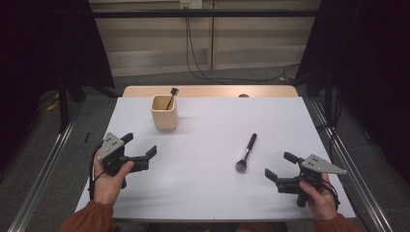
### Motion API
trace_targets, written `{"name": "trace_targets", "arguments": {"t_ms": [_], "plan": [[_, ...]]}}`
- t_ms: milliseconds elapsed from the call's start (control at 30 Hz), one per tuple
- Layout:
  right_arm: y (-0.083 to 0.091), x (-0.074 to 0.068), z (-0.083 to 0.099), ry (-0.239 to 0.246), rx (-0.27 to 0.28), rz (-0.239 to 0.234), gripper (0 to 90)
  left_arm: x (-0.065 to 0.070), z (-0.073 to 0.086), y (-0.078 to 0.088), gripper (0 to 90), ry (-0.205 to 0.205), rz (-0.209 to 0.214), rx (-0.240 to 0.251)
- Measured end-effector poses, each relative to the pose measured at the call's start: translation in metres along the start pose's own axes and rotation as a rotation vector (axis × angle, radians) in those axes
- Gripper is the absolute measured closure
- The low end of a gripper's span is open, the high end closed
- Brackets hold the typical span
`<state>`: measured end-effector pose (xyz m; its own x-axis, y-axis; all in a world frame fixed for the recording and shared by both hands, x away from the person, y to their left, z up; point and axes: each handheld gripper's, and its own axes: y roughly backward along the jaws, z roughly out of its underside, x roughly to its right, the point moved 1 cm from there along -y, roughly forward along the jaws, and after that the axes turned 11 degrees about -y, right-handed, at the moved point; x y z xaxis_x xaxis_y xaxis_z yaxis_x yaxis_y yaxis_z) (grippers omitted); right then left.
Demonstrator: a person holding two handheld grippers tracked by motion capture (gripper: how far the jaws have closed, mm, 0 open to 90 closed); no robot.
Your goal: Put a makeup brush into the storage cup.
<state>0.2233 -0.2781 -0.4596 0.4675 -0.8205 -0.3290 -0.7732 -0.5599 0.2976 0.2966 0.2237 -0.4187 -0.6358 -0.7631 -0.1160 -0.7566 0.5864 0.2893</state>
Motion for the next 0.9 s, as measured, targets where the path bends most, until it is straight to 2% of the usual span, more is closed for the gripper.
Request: {"name": "trace_targets", "arguments": {"t_ms": [200,300,567,733,900], "plan": [[-0.001,0.000,-0.001,0.002,0.002,-0.009,1.0,0.006,0.000,0.010,2.4,0.013,-0.023,0.009],[-0.001,-0.001,0.000,0.004,-0.002,-0.012,1.0,0.008,0.003,0.014,2.3,0.012,-0.005,0.028],[0.002,0.000,0.000,0.005,0.008,-0.010,1.0,0.013,0.016,0.021,2.3,0.021,-0.010,0.009],[0.002,0.000,0.000,0.003,0.007,-0.006,1.0,0.014,0.019,0.026,2.3,0.029,-0.016,0.018],[0.004,0.001,0.000,0.003,0.009,-0.002,1.0,0.016,0.021,0.030,2.3,0.014,-0.027,0.015]]}}
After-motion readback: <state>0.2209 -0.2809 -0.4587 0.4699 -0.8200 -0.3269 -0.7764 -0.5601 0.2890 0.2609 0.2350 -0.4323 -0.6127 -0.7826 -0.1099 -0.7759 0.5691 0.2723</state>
